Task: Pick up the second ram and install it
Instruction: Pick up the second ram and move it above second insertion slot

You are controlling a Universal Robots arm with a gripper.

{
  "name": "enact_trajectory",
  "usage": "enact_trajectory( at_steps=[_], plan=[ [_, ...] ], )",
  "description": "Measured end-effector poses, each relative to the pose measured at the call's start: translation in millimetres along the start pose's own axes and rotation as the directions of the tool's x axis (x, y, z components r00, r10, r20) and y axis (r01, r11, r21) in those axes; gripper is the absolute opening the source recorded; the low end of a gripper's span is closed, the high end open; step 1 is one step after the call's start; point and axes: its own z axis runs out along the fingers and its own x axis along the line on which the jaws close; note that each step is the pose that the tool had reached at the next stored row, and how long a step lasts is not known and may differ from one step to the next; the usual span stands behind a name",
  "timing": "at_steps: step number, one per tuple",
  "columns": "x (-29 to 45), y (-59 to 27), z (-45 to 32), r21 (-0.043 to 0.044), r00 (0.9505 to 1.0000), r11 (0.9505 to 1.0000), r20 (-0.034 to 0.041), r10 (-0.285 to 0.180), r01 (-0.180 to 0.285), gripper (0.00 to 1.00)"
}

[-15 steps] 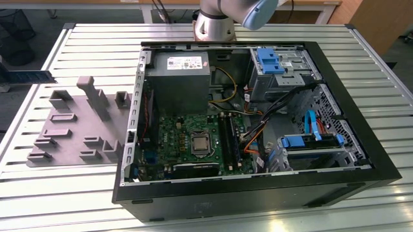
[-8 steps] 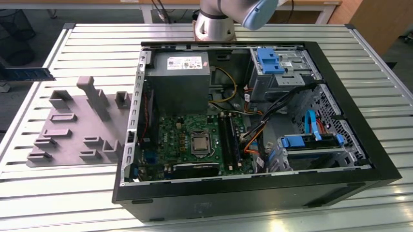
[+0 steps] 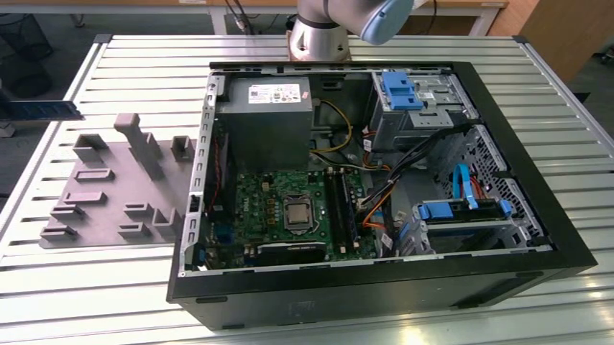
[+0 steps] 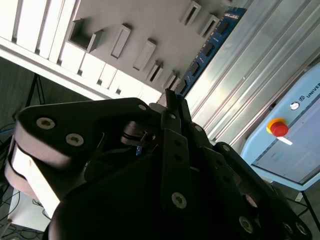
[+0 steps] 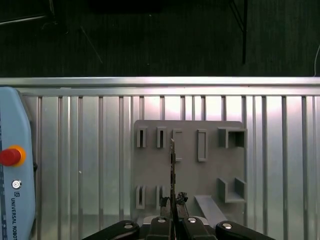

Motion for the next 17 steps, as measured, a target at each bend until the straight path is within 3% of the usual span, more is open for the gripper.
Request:
enact_trajectory(
  at_steps=[14,17],
  plan=[
    [-0.3,-13.5,-0.1,0.0,1.0,1.0,0.0,0.0,0.0,0.14],
    [-0.5,-24.7,-0.2,0.0,1.0,1.0,0.0,0.0,0.0,0.14]
  ],
)
